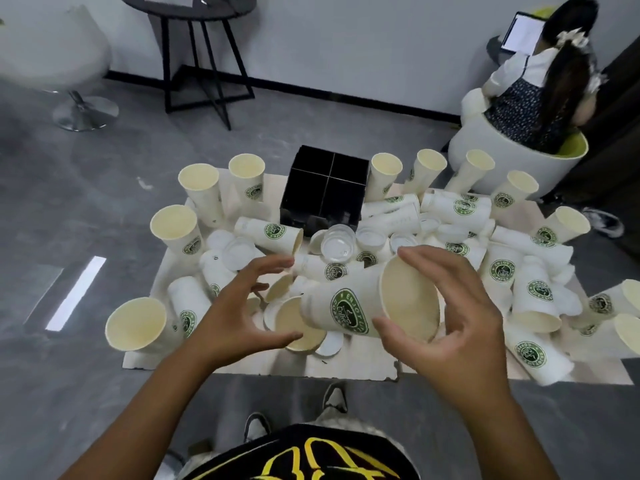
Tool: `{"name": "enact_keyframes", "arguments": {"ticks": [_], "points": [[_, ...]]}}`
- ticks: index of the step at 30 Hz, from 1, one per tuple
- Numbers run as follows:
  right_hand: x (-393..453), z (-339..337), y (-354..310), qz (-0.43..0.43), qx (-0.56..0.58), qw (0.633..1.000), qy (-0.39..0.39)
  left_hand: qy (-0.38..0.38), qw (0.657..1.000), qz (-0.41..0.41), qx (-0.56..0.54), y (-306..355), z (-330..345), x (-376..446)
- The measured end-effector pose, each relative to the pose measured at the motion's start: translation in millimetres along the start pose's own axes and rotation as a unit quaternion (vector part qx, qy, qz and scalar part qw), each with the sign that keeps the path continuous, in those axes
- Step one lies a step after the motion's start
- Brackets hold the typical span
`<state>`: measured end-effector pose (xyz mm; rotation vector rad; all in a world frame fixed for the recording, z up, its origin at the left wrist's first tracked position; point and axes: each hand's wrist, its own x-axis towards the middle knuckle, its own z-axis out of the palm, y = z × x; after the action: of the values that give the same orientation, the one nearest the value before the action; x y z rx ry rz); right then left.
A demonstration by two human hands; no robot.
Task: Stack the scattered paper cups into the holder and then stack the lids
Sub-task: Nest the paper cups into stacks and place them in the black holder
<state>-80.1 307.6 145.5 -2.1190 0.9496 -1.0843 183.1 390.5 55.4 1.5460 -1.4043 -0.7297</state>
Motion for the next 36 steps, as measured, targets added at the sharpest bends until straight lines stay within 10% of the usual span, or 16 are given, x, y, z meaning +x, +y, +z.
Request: {"name": "enact_keyframes", "arguments": {"ticks": [16,28,36], "points": [[-28,141,53,0.13,-0.039,0.965,-0.223,0.001,1.0,-0.013,-0.027,-22,-21,-26],[-31,98,110,0.273,0.104,0.956,0.002,-0.035,0.999,-0.039,-0.016,-37,2,34],[-8,101,215,0.412,0.044,0.909,-0.049,-0.055,0.994,-0.095,0.028,-58,38,107]]}}
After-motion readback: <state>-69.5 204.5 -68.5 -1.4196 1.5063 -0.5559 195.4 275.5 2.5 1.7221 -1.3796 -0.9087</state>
